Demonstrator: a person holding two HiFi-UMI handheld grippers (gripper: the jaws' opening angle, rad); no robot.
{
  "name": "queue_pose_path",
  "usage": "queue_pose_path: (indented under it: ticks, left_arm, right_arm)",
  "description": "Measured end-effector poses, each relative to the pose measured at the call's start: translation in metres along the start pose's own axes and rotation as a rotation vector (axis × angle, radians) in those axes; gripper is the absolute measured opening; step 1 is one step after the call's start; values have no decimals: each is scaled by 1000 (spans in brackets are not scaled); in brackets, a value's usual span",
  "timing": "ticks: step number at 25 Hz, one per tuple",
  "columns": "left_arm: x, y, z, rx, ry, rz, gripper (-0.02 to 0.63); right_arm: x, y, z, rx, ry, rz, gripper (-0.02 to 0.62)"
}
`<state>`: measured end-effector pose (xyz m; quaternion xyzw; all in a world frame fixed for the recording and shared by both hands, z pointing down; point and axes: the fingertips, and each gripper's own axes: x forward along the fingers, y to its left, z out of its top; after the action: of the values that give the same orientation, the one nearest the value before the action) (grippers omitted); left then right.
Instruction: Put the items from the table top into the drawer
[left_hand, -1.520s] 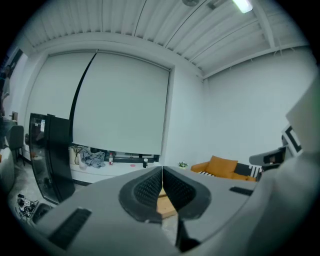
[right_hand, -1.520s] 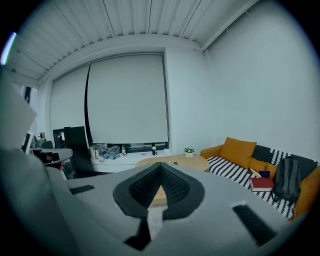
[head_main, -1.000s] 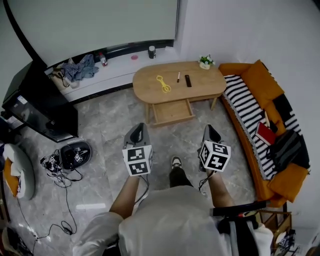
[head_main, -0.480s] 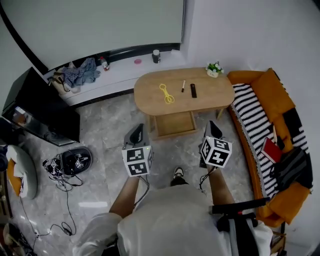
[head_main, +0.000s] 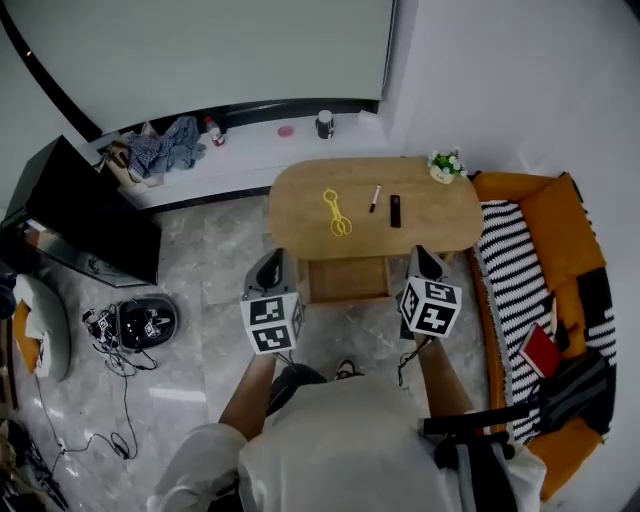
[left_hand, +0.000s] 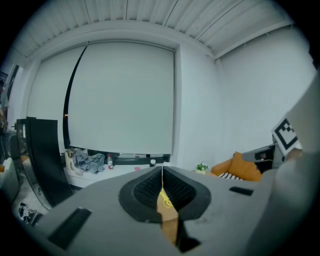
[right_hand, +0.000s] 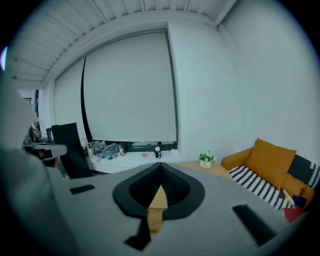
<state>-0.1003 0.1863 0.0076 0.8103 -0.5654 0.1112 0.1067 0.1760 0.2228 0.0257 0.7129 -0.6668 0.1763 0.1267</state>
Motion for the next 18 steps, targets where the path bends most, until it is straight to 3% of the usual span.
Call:
queue_pose_path:
  ticks: [3,10,15,18]
  left_arm:
    - [30,13,-2,-18,29,18,11]
    - [110,41,1,6,77,-40,11]
    - [153,48,7,20,106,-83,11]
    - [176,55,-9,19,127,-96,11]
  right_arm:
    - [36,8,5,-1,26,22,-7]
    - [106,33,25,31,36,6,-7]
    - [138,31,22,23,75,-10,-6]
    - [160,38,2,12,121,2,-7]
